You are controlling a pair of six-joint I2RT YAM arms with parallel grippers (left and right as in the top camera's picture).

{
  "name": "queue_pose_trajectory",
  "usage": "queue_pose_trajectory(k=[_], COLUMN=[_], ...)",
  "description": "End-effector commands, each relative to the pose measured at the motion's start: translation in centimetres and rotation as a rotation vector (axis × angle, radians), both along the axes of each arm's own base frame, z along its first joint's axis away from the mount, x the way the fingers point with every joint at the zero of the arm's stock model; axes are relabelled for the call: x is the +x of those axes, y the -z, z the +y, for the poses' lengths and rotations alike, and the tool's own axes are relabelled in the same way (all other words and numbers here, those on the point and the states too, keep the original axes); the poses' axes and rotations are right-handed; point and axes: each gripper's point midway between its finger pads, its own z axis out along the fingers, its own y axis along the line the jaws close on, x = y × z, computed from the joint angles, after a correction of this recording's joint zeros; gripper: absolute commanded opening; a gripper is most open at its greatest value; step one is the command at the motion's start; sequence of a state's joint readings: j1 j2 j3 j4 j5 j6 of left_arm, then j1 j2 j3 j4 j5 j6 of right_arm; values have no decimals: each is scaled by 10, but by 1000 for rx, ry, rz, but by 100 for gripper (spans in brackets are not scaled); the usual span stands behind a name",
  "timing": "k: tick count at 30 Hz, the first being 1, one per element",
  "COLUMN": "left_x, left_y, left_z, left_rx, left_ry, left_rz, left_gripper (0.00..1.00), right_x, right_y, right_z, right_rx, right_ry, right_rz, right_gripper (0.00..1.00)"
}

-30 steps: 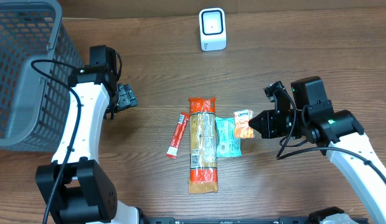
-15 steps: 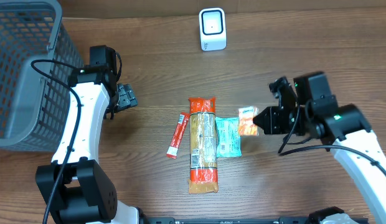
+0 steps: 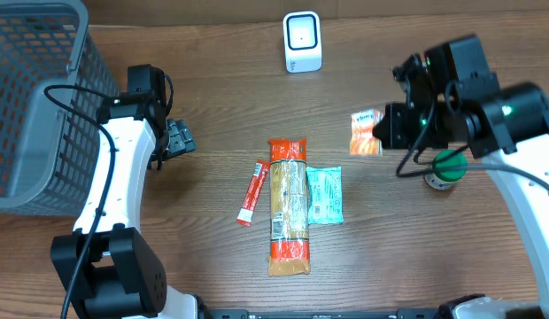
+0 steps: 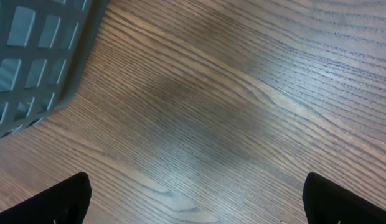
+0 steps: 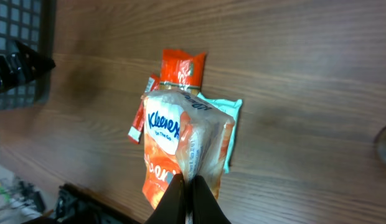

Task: Scan the item barcode
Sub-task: 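Bring the Kleenex pack to the barcode scanner with the right gripper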

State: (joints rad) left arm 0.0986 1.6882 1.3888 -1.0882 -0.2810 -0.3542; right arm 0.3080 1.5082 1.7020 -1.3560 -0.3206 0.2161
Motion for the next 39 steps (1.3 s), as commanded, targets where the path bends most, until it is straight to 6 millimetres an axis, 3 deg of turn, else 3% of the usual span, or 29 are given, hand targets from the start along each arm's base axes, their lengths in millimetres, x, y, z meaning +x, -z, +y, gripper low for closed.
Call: queue_pose_trajectory(k=[1, 12, 23, 32, 39], left_x=[4, 4, 4, 4, 4], left_y=[-13, -13, -13, -13, -13], left_z=[1, 1, 1, 1, 1], left_rx=[14, 14, 14, 14, 14], left_ry=[23, 24, 24, 24, 24], left_rz=[-32, -31, -31, -31, -31], left_gripper=[100, 100, 100, 100, 100], right_x=[16, 48, 94, 139, 194], right_y=[-24, -31, -5, -24, 20], right_z=[2, 10, 29, 37, 68], right_rx=[-32, -110, -297, -338, -373], right_ry=[27, 38, 59, 103, 77], right_rz=[-59, -58, -189, -316, -389], right_gripper=[4, 4, 3, 3, 4])
